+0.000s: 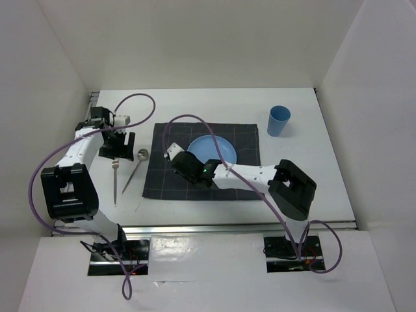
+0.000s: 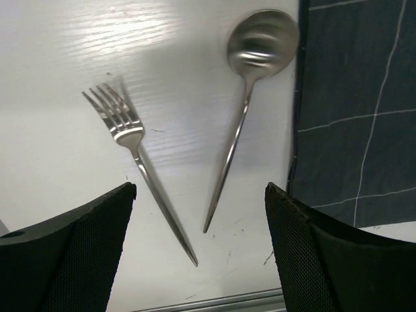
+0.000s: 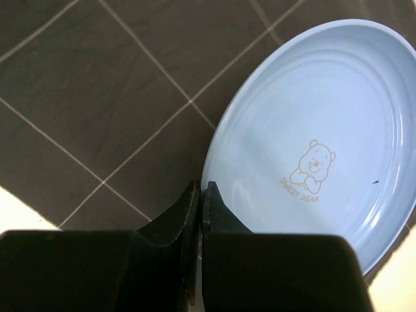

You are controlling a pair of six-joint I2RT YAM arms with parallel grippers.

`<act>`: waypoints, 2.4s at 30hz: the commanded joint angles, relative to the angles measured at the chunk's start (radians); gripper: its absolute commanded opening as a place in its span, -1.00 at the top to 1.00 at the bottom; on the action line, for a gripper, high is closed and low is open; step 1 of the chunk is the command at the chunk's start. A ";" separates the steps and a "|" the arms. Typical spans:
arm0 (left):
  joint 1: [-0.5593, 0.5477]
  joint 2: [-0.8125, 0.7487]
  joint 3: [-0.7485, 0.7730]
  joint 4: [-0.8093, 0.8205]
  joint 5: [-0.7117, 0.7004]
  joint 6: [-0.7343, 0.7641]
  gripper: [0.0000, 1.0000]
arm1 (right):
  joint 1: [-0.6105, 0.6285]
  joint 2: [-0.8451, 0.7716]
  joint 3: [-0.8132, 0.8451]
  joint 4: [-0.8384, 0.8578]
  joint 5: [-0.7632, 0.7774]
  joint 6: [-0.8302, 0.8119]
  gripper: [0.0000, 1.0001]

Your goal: Set the dinner table for one person

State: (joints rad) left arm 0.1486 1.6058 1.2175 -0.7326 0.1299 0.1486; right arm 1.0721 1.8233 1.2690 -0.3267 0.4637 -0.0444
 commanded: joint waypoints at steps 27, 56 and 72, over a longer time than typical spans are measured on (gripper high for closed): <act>0.075 0.005 -0.061 0.001 0.053 0.115 -0.70 | 0.069 0.007 0.043 0.046 -0.031 0.121 -0.52; -0.130 0.402 -0.021 0.052 -0.024 0.158 1.00 | 0.069 -0.512 -0.195 0.095 0.210 0.379 -0.61; 0.017 0.154 0.223 -0.033 0.243 -0.099 1.00 | 0.069 -0.398 -0.174 0.339 -0.077 0.434 -0.61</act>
State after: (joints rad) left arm 0.1780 1.8645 1.3876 -0.7906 0.2962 0.1238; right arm 1.1328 1.3876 1.0721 -0.1524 0.4835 0.3660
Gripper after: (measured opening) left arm 0.036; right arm 0.805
